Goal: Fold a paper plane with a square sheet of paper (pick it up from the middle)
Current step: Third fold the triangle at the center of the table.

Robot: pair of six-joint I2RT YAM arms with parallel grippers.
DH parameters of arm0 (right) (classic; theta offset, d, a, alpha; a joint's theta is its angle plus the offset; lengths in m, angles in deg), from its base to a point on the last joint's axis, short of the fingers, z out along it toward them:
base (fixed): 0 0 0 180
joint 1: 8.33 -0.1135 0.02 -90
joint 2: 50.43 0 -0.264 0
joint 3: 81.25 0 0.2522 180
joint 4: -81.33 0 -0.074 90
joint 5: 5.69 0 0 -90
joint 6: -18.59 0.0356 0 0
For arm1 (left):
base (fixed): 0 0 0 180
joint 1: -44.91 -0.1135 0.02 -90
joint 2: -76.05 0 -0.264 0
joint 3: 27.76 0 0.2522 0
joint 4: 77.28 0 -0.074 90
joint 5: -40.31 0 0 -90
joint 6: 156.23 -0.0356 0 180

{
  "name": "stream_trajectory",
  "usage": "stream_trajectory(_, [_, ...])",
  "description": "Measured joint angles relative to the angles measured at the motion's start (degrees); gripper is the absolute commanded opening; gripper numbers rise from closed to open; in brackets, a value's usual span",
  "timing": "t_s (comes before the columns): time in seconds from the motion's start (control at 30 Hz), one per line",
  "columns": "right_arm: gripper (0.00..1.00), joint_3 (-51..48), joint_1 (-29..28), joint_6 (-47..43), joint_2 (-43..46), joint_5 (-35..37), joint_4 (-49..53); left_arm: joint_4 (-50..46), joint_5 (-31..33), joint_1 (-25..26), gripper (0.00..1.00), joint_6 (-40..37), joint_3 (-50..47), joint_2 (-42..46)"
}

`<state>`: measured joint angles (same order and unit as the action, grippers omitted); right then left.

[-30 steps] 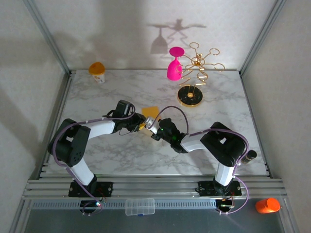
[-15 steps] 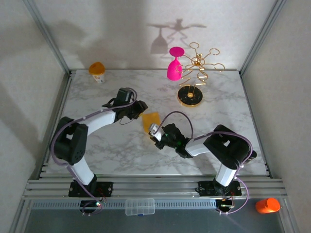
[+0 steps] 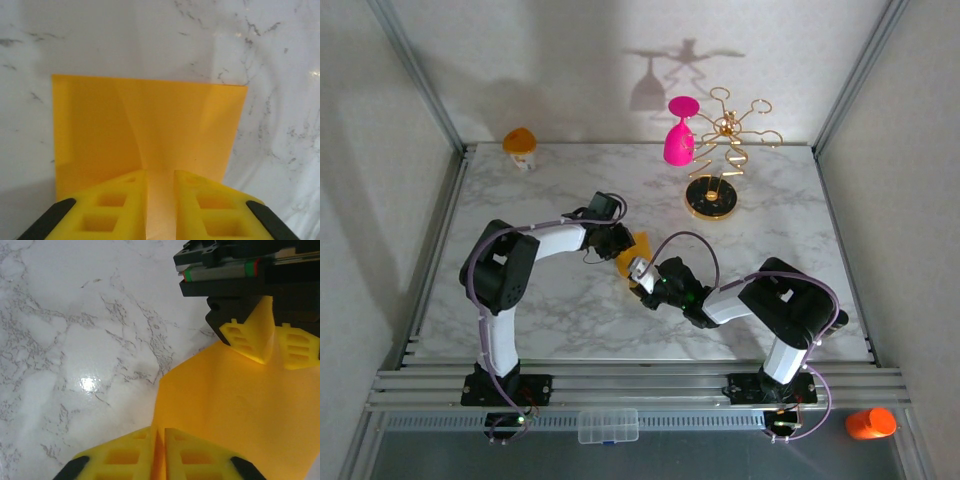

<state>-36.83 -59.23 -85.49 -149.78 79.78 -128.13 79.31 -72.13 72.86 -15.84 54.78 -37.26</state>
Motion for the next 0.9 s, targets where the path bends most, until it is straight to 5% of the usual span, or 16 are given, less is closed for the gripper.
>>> stream_trajectory(0.27, [0.23,1.55,-0.02,0.04,0.02,0.02,2.36,-0.92,1.97,0.52,0.19,-0.72,0.24,-0.15])
stream_trajectory(0.5, [0.08,1.66,-0.04,1.57,0.79,0.37,3.50,-1.42,2.56,0.63,0.17,-0.92,0.57,-0.31])
stream_trajectory(0.9, [0.05,3.10,2.45,6.03,0.79,0.74,5.57,-1.81,2.58,0.66,0.14,-2.86,0.96,-0.57])
